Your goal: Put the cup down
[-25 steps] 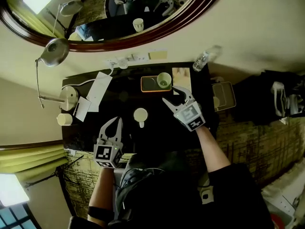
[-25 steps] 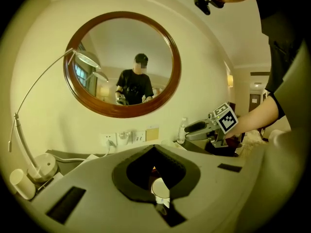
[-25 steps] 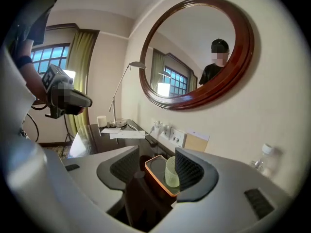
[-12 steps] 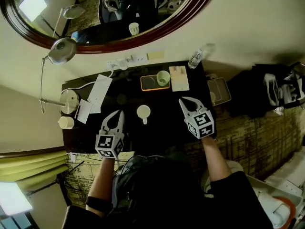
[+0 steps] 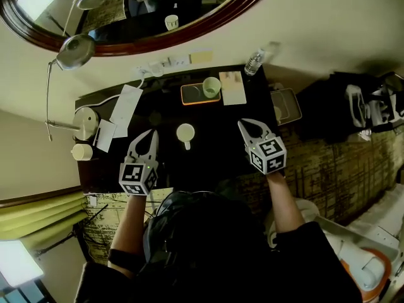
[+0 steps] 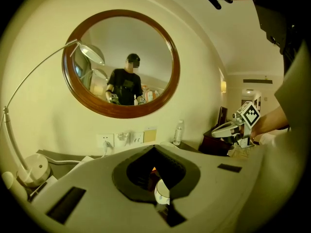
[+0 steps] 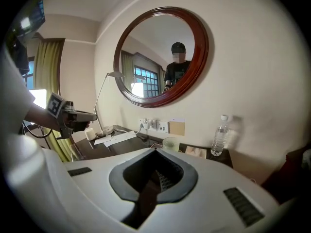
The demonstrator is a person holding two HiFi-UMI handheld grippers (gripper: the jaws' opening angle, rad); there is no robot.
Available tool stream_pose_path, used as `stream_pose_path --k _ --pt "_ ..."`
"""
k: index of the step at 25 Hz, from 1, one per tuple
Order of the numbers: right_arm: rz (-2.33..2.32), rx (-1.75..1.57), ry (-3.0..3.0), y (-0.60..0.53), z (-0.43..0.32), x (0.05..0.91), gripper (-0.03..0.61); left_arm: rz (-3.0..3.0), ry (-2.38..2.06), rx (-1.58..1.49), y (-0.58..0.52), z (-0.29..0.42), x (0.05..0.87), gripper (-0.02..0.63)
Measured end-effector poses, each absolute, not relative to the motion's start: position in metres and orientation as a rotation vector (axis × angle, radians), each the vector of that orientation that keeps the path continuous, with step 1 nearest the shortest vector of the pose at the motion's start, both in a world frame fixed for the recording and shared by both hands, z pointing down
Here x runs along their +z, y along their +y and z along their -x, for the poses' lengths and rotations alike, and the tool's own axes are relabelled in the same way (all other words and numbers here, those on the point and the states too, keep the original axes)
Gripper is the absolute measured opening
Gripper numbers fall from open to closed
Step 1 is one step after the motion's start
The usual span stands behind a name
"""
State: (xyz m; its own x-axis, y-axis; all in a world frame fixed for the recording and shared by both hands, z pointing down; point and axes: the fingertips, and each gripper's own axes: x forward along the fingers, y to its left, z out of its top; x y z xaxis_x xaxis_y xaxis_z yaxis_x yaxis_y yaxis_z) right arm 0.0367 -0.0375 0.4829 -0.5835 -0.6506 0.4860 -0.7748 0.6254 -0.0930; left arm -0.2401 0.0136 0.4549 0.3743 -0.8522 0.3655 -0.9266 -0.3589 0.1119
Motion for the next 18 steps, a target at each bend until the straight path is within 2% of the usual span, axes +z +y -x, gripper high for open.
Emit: stream_pose_path --k 15,18 --pt "-1.115 0.435 -2.466 -0.028 -0.045 0.482 0.011 -2.335 -1.561 0.358 0.018 0.226 0.454 -0.011" --pt "-1.112 0.434 -2.472 -0.025 -0.045 0.481 0.011 -2.305 -1.521 0.379 0.021 0.223 0.465 0.059"
